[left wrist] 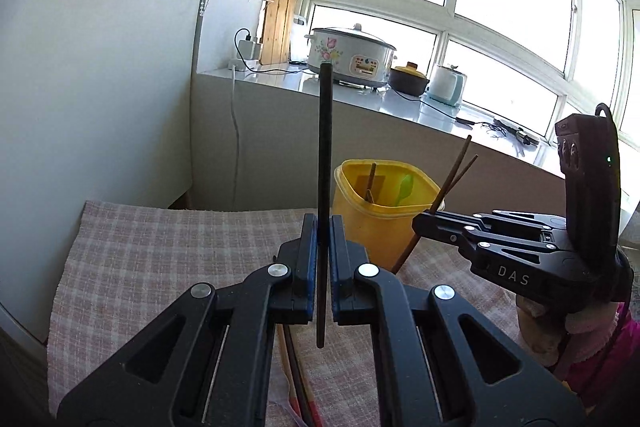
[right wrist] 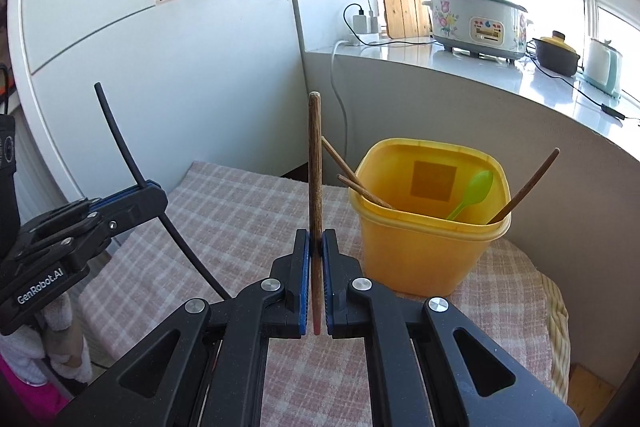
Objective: Organize utensils
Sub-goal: 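Lift the black chopstick upright with left gripper while right gripper lifts the wooden chopstick, then lower both chopsticks into the yellow container and open both grippers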
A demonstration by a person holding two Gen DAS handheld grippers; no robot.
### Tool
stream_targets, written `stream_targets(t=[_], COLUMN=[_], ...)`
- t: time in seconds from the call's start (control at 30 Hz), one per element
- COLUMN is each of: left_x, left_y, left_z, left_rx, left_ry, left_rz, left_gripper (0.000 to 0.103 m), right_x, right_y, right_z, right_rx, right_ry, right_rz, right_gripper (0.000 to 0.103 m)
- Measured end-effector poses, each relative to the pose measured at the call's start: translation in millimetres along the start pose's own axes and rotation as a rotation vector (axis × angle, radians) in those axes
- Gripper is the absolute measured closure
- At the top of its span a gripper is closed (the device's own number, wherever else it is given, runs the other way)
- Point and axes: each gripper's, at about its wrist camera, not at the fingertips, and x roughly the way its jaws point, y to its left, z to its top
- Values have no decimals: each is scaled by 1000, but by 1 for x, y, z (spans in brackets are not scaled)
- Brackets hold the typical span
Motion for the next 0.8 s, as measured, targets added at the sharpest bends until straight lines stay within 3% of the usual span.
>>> stream_targets(t=[0.8], left_x=[6], left_y=[-51], left_z=[66], left_rx=[55], left_ry=[-131], left_rz=[-118], left_gripper=[100], right_x=[-55], right_y=[-43], right_z=[52], right_rx=[8], right_ry=[-187], right_rz=[-60], right_gripper=[98])
